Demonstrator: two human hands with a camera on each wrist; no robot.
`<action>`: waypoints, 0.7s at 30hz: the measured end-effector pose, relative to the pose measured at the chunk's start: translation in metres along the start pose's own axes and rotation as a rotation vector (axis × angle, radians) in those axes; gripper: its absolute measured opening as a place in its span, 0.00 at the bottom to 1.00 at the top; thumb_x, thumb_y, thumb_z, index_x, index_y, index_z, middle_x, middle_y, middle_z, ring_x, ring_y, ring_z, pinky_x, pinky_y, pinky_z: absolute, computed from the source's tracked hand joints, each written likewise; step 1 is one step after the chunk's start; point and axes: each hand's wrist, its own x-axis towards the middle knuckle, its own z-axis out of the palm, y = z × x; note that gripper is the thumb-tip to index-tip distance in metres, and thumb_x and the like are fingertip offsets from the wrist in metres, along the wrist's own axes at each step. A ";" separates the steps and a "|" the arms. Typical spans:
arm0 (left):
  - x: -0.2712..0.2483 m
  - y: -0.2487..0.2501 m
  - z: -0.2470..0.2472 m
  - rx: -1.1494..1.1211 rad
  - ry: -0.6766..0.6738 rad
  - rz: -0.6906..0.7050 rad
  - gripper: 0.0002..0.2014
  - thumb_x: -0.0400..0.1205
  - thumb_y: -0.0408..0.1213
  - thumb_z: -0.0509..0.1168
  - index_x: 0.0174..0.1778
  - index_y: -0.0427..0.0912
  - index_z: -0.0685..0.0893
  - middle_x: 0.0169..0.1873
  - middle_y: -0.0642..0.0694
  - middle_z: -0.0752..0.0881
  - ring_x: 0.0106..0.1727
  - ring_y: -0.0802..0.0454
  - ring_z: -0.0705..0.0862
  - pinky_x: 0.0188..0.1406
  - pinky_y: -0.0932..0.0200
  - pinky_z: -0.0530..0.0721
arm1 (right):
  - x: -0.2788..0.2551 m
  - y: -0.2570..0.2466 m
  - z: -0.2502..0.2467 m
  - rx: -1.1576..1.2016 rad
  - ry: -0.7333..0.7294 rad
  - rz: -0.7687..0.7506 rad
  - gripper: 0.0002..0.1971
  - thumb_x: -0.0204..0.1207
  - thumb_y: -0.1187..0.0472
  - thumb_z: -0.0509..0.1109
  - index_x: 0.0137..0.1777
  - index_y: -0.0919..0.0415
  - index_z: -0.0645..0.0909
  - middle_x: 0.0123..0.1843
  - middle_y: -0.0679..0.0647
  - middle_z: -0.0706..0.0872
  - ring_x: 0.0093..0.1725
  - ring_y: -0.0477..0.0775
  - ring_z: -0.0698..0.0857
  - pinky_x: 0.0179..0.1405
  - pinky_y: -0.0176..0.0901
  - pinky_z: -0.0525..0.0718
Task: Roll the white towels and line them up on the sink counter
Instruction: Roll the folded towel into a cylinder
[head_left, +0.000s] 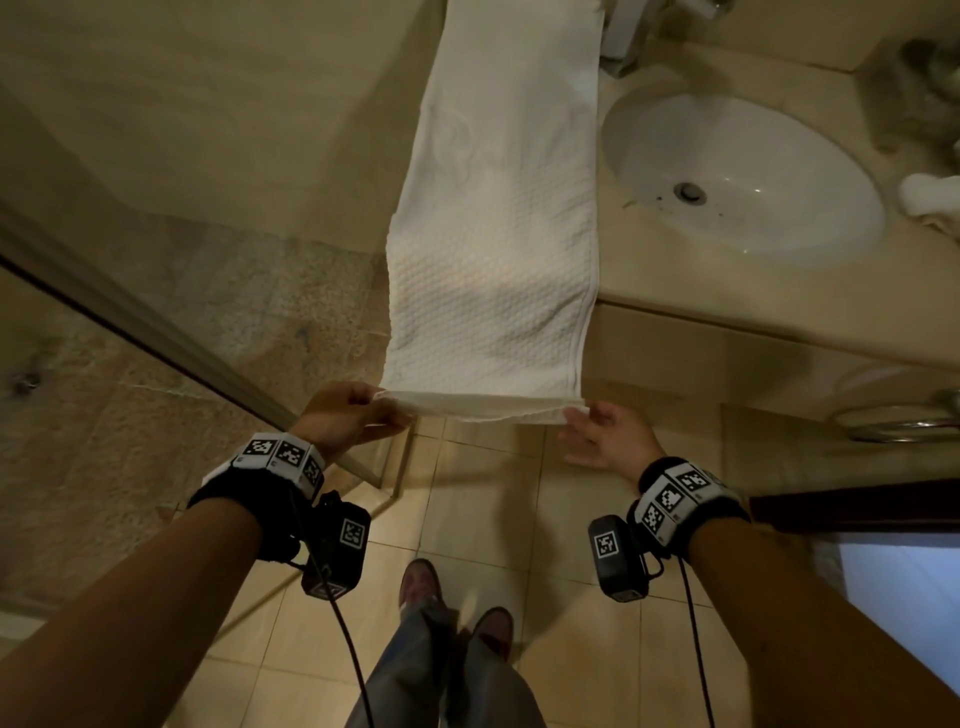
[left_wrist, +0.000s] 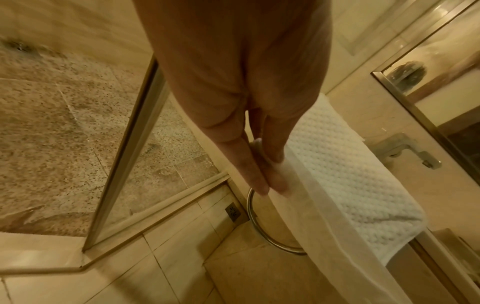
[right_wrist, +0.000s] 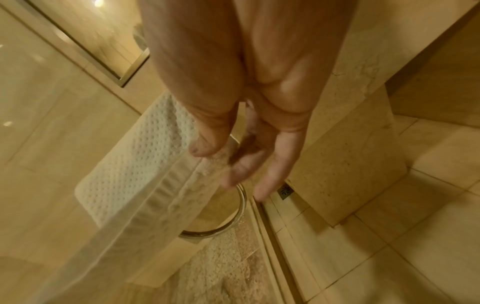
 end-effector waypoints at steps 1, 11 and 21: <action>0.001 0.001 0.001 0.001 0.013 -0.024 0.07 0.82 0.28 0.65 0.51 0.26 0.82 0.42 0.31 0.89 0.43 0.44 0.91 0.45 0.56 0.90 | 0.000 -0.002 0.001 0.013 -0.012 0.014 0.20 0.81 0.65 0.67 0.71 0.69 0.71 0.64 0.59 0.80 0.56 0.57 0.84 0.53 0.60 0.86; 0.023 0.005 0.014 -0.085 0.263 -0.048 0.09 0.79 0.24 0.68 0.50 0.37 0.77 0.54 0.30 0.82 0.48 0.37 0.87 0.34 0.47 0.91 | 0.011 -0.004 0.026 0.115 0.145 -0.038 0.16 0.76 0.74 0.71 0.44 0.59 0.66 0.57 0.62 0.72 0.55 0.67 0.84 0.31 0.47 0.90; 0.024 0.010 0.008 -0.044 0.162 0.002 0.04 0.77 0.22 0.69 0.37 0.32 0.83 0.46 0.35 0.87 0.46 0.41 0.88 0.29 0.59 0.89 | 0.006 -0.008 0.017 0.132 0.006 -0.031 0.12 0.79 0.77 0.65 0.61 0.77 0.81 0.54 0.60 0.84 0.58 0.59 0.82 0.38 0.41 0.91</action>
